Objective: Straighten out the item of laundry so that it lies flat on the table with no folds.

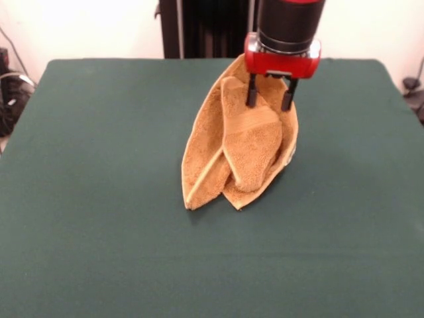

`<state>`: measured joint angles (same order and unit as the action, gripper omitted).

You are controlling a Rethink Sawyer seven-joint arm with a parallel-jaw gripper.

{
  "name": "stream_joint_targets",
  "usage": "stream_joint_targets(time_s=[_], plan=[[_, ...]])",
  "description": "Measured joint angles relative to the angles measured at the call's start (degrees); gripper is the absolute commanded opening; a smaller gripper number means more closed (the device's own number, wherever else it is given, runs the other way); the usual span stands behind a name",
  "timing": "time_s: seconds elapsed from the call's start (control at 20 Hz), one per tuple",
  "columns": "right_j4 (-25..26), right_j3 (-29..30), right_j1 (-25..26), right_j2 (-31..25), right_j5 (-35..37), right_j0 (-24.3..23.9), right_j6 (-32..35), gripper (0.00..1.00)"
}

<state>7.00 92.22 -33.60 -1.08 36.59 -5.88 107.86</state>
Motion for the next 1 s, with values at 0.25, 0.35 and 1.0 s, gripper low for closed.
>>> stream_joint_targets(time_s=[0.25, 0.35, 1.0], plan=[[-2.0, 0.2, -0.1, -0.1, -0.2, 0.0, 0.0, 1.00], [-2.9, 0.3, -0.1, -0.1, -0.7, 0.0, 0.0, 1.00], [-8.4, 3.1, 0.2, -0.1, -5.9, 3.3, 0.0, 1.00]])
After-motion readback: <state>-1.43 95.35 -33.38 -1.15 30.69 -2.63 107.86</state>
